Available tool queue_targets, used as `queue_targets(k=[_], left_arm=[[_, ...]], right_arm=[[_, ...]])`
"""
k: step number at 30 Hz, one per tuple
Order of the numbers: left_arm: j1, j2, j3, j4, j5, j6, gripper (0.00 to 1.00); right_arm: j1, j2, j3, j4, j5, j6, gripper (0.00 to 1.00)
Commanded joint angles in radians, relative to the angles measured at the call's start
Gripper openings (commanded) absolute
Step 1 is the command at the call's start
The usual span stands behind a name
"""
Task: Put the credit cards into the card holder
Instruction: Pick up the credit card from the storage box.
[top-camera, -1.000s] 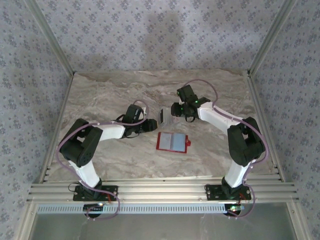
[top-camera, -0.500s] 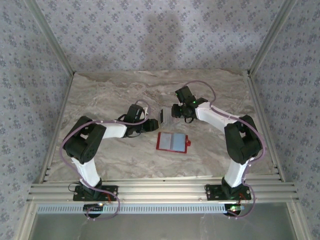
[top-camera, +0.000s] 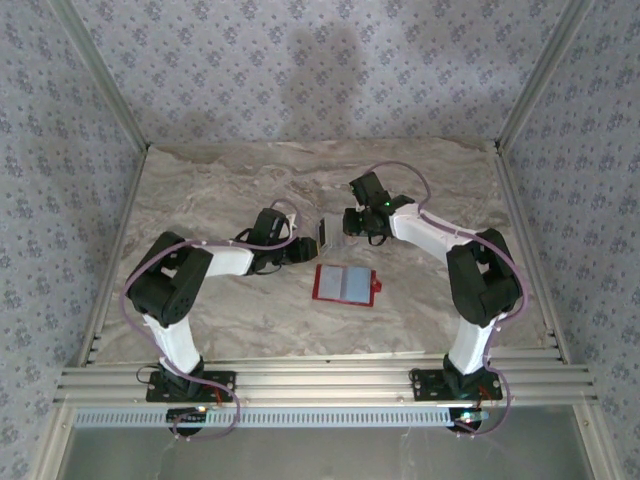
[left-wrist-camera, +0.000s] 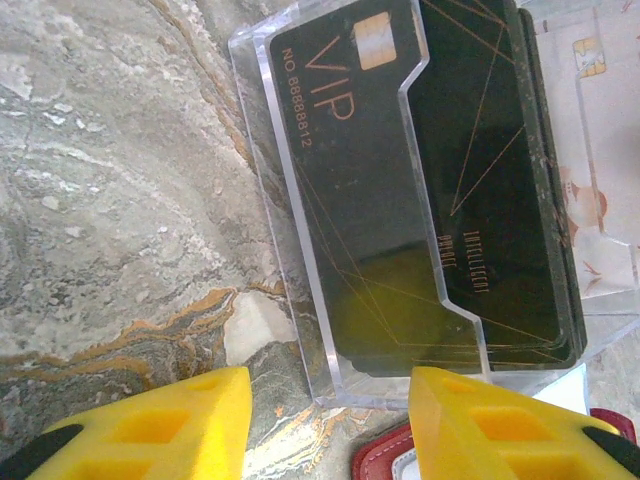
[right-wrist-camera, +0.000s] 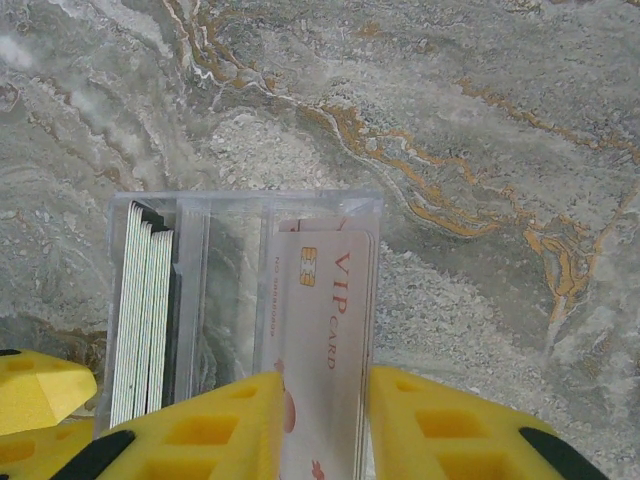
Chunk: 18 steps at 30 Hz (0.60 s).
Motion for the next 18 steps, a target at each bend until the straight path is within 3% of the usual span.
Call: queue_targets(k=[1,9,18], left_arm=[[0.003,0.03,0.036,0.024,0.022,0.02,0.45],[0.003,0.038,0.04,0.027,0.023,0.017,0.45],[0.003,0.024,0.034,0.024,0.022,0.019,0.45]], right_arm=[[0.024,-0.012,0.02,-0.015,-0.033,-0.018,0.3],[0.044,-0.017,0.035,-0.011,-0.049,-0.029,0.28],[0.009,0.018,0.033,0.032,-0.196,-0.014,0.38]])
